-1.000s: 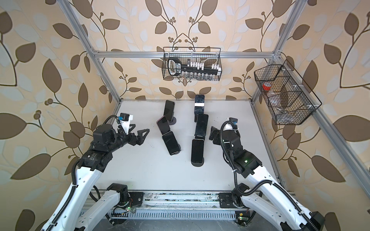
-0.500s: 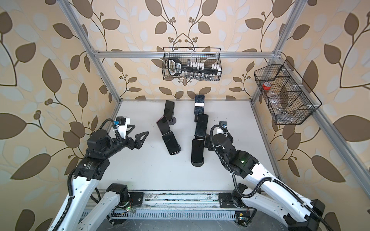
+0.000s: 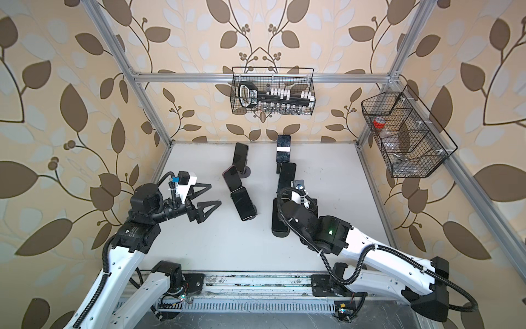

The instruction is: Remove the phone from the phone stand

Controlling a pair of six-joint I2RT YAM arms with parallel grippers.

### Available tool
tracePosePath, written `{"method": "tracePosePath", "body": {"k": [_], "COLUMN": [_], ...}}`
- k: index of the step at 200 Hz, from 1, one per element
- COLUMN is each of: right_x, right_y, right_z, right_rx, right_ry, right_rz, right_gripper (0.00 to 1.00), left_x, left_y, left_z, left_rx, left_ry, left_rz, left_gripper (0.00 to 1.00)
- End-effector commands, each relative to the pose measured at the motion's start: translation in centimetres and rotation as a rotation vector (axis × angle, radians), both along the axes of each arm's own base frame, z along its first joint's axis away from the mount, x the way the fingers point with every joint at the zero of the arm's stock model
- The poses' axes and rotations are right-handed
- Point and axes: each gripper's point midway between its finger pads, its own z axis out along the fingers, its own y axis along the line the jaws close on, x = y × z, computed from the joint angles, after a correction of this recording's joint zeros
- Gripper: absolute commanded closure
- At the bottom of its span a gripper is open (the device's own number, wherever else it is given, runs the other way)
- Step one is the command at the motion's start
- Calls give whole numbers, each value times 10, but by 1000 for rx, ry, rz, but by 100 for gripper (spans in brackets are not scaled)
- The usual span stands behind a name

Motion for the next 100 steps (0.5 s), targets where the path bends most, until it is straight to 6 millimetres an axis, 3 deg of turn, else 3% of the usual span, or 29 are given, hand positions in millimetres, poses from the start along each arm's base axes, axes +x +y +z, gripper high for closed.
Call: {"method": "tracePosePath", "body": {"k": [1,50,100], "right_x": [-5,-15,-8], "right_y": [-1,13,32], "right_z": [7,-13,-42], "right_rx": [3,37,85], "right_ry": [-8,33,77], "right_rz": [-30,-41,-106], "right_gripper": [12,12,7], "left_x": [-32,-40,-40], "left_y": [-17,-29,-33], "left_z": [1,-36,-51], "left_rx": [3,86,143], "left_ry": [-127,-117,-60], "left_rz": [-198,-262,-270], "left_gripper": [6,8,8]}}
